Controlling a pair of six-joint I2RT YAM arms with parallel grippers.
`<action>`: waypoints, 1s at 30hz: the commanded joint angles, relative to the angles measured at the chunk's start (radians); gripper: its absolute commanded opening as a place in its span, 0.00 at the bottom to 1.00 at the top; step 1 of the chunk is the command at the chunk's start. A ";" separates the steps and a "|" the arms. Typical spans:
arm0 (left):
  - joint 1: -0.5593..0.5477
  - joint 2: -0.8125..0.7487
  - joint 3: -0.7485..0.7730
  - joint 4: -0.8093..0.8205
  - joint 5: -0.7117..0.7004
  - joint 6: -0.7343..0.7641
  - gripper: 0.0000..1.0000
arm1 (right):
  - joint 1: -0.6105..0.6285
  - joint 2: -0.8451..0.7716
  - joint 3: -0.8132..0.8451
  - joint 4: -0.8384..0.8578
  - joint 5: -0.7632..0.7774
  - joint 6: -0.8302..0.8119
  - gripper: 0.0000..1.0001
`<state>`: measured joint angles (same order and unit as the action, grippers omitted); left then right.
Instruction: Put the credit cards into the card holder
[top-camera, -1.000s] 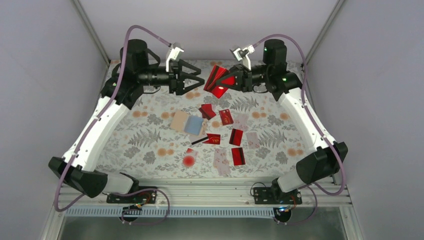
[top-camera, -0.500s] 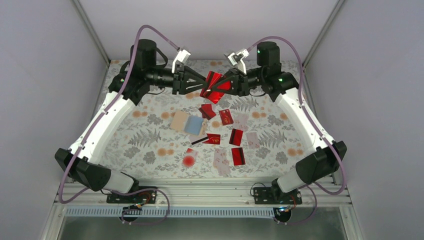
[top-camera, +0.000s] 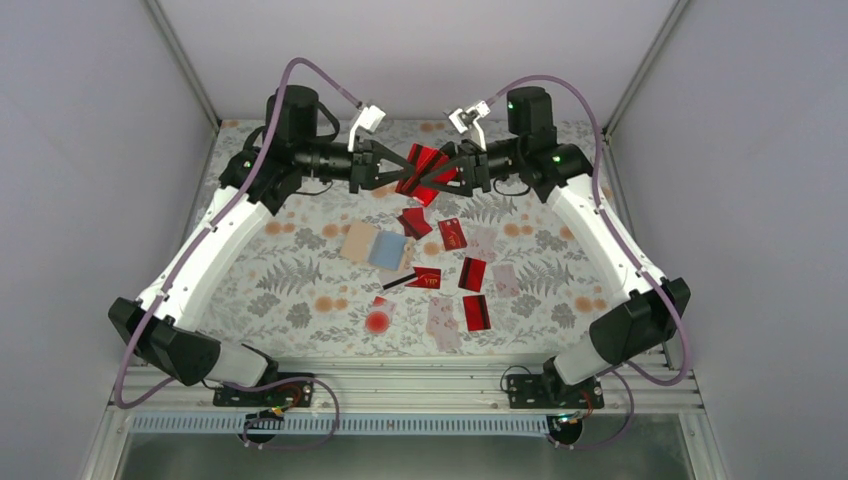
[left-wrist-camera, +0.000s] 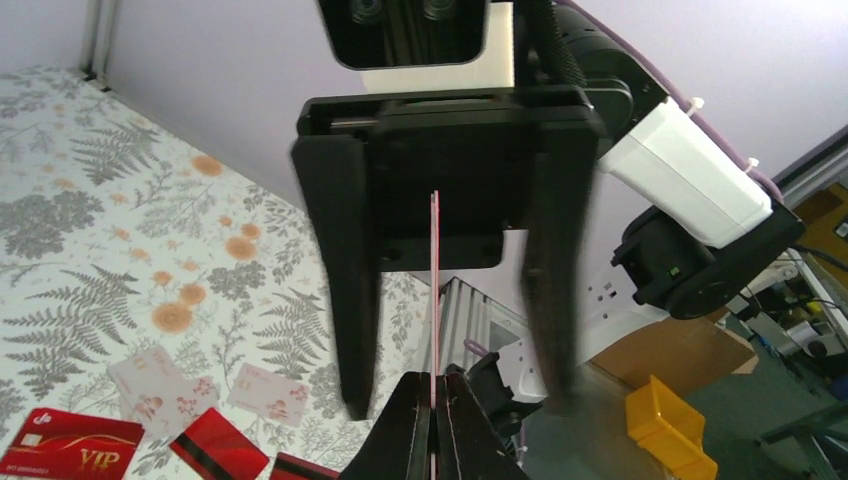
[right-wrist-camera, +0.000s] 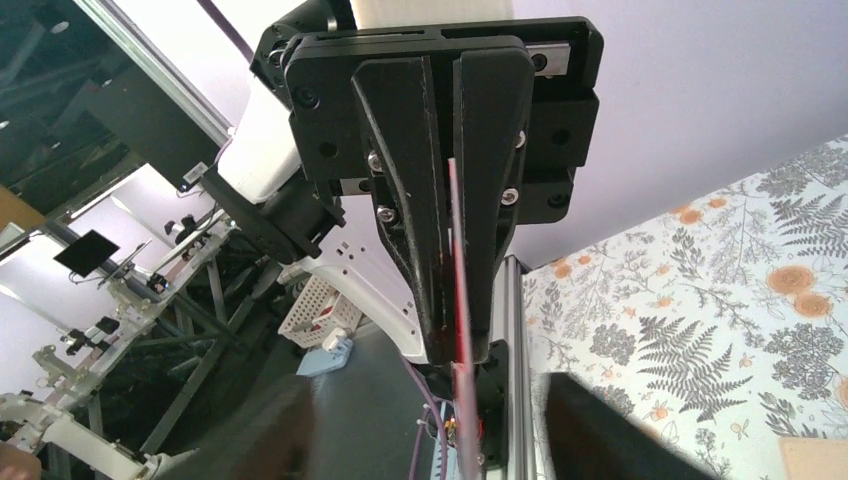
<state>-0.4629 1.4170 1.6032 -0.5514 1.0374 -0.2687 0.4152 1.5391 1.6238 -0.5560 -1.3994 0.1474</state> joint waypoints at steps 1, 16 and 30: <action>0.002 -0.030 -0.017 0.024 -0.042 -0.018 0.03 | 0.011 -0.013 -0.007 -0.062 0.021 -0.054 0.72; 0.005 -0.027 -0.150 0.096 -0.039 -0.050 0.02 | -0.052 -0.139 -0.292 0.118 0.142 0.047 0.38; 0.006 -0.031 -0.146 0.069 -0.033 -0.030 0.02 | -0.120 -0.179 -0.275 0.133 0.141 0.068 0.07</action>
<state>-0.4603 1.3994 1.4517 -0.4881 0.9821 -0.3061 0.2977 1.3701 1.3266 -0.4404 -1.2491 0.2104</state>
